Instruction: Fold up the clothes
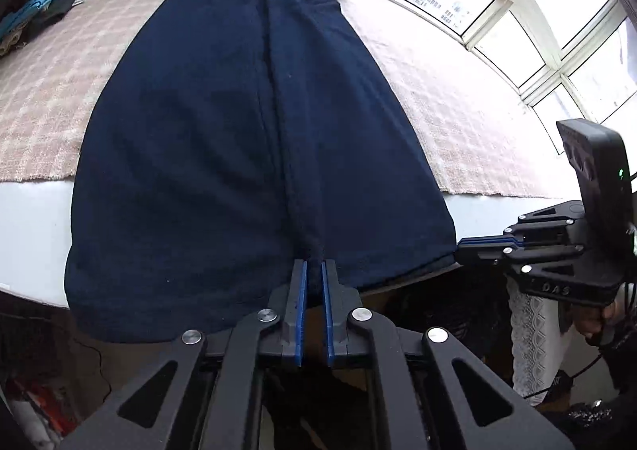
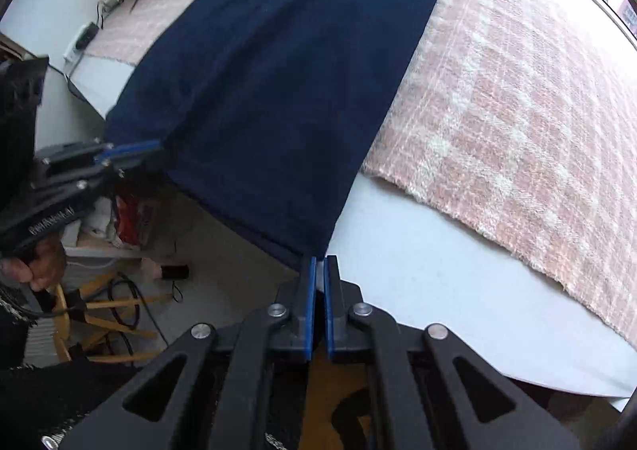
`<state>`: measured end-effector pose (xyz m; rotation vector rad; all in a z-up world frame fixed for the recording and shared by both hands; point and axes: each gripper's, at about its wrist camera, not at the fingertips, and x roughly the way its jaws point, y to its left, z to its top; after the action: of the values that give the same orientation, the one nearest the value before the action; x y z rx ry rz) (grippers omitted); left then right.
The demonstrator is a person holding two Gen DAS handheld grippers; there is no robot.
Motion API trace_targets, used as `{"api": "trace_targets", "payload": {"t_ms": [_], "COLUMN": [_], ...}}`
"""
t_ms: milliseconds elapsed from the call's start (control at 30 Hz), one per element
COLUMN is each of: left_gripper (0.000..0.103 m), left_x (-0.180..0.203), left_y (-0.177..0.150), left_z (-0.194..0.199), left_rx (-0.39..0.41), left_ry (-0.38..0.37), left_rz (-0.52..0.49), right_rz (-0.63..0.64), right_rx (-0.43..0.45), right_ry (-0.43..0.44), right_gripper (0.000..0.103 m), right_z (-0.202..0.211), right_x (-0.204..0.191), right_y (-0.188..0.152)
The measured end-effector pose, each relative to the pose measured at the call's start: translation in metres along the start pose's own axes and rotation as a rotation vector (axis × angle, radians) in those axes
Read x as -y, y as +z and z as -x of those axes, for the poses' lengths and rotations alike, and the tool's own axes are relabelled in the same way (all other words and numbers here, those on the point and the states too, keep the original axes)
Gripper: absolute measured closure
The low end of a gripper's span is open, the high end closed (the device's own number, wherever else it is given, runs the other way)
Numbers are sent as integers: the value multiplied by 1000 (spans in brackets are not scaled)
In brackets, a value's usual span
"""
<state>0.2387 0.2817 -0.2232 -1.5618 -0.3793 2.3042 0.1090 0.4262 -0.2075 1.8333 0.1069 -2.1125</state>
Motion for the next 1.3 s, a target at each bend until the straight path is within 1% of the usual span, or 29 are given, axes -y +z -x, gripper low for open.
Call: {"api": "trace_targets", "payload": {"t_ms": [67, 100, 167, 300, 367, 400, 433, 467, 500, 533, 567, 633, 667, 767, 800, 833, 933, 1000, 1067, 1100, 1133, 1200, 1267, 1300], "left_gripper": [95, 94, 93, 93, 86, 86, 86, 86, 85, 84, 83, 83, 83, 83, 83, 83, 83, 83, 83, 83, 83, 83, 83, 83], "left_x": [2, 4, 10, 14, 12, 12, 14, 15, 17, 18, 19, 22, 23, 27, 28, 29, 29, 23, 15, 11, 7, 1, -3, -4], "left_y": [0, 2, 14, 65, 97, 116, 136, 153, 168, 183, 198, 229, 244, 289, 305, 310, 304, 299, 296, 295, 295, 295, 296, 296], "left_z": [19, 31, 50, 80, 98, 105, 108, 100, 88, 75, 63, 38, 26, -12, -24, -36, -54, -58, -60, -60, -59, -57, -56, -56], "left_rx": [18, 37, 69, 134, 177, 199, 219, 216, 202, 187, 173, 144, 129, 86, 71, 54, 13, -11, -28, -32, -35, -39, -38, -38], "left_ry": [-17, -11, 13, 15, 18, 26, 49, 60, 60, 60, 60, 60, 61, 61, 61, 56, 81, 86, 107, 113, 115, 115, 116, 116], "left_rz": [0, -16, -54, -108, -137, -156, -187, -207, -218, -229, -239, -261, -272, -304, -315, -324, -354, -350, -335, -327, -319, -302, -299, -299], "right_rz": [-5, -23, -59, -126, -145, -153, -161, -162, -173, -197, -230, -308, -332, -427, -453, -478, -555, -605, -656, -674, -688, -707, -687, -670], "right_rx": [18, 46, 117, 238, 300, 328, 356, 376, 398, 417, 425, 439, 443, 435, 430, 426, 411, 401, 390, 392, 413, 446, 478, 497], "right_ry": [51, 73, 79, 113, 118, 89, 56, 26, 6, 2, 20, 81, 103, 119, 137, 158, 220, 262, 304, 327, 353, 358, 355, 360], "right_gripper": [98, 98, 98, 98, 98, 97, 92, 89, 82, 74, 72, 71, 70, 69, 69, 69, 69, 69, 68, 68, 68, 68, 68, 78], "right_z": [17, 28, 55, 99, 121, 124, 126, 130, 130, 128, 123, 104, 86, 34, 23, 13, -15, -34, -54, -58, -60, -59, -55, -53], "right_x": [8, 16, 36, 83, 105, 112, 118, 129, 137, 151, 168, 200, 212, 238, 245, 251, 271, 285, 298, 302, 305, 309, 307, 304], "right_y": [2, 8, 24, 66, 91, 106, 122, 137, 151, 166, 183, 215, 232, 288, 300, 311, 345, 368, 391, 395, 397, 400, 405, 406]}}
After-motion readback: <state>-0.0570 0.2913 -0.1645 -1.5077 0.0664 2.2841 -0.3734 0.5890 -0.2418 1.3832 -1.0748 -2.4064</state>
